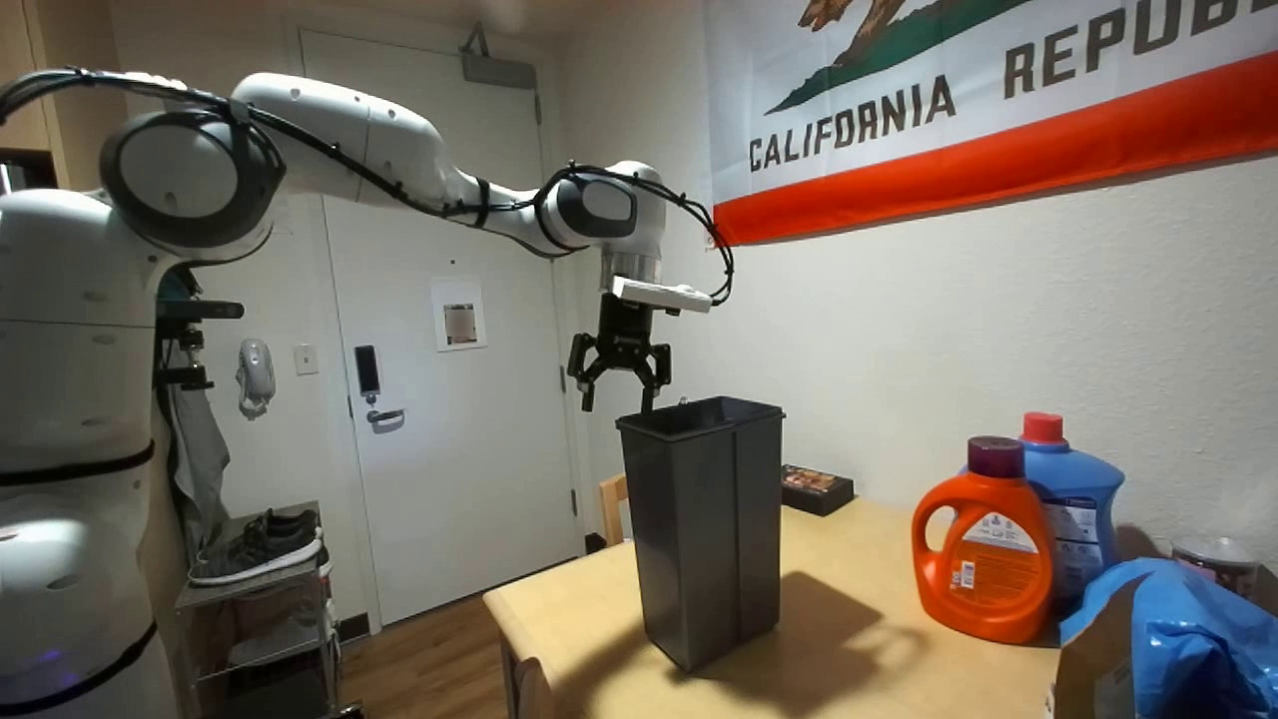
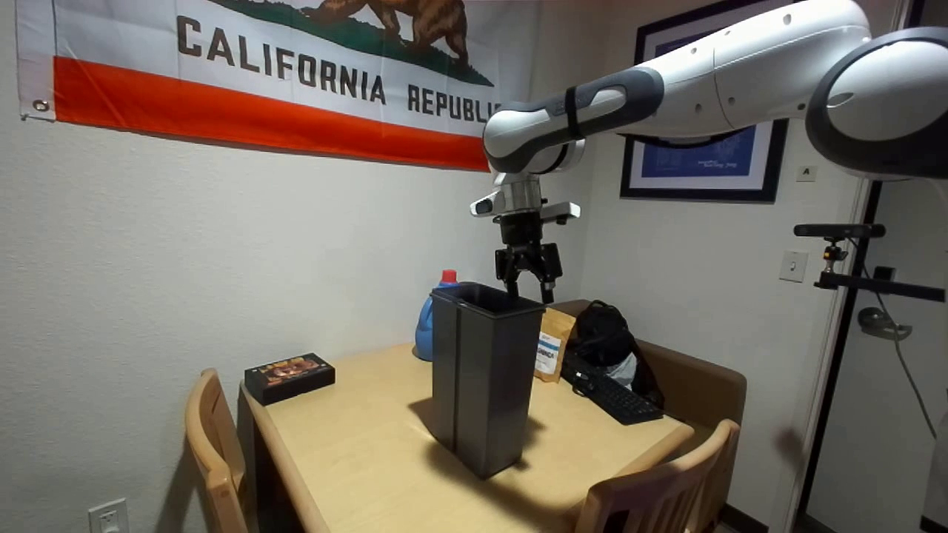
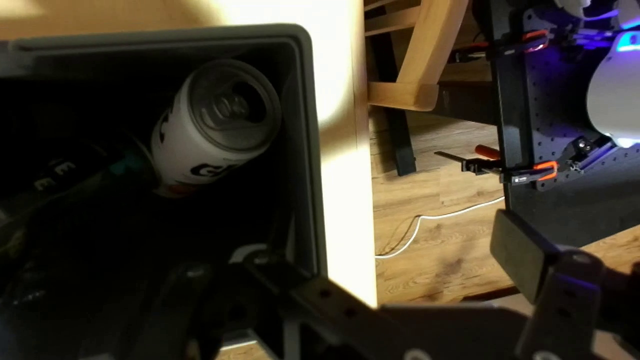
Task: Move the gray bin to the right
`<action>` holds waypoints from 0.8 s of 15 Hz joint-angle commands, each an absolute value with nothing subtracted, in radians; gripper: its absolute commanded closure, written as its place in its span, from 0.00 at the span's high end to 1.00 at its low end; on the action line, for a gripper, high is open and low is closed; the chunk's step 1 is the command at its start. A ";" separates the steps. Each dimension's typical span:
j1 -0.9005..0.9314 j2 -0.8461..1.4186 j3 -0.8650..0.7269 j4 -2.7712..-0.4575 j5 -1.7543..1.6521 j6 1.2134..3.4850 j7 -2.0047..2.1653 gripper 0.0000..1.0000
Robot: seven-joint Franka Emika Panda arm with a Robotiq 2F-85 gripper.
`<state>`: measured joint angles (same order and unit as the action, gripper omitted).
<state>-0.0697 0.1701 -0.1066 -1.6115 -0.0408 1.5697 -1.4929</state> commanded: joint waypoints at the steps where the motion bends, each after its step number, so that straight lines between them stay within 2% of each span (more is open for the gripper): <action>1: -0.094 0.117 -0.096 -1.711 -0.118 1.710 -1.506 1.00; 5: -0.094 0.104 -0.092 -1.778 -0.205 1.873 -1.483 1.00; 12: -0.086 0.060 -0.077 -1.879 -0.208 1.987 -1.470 1.00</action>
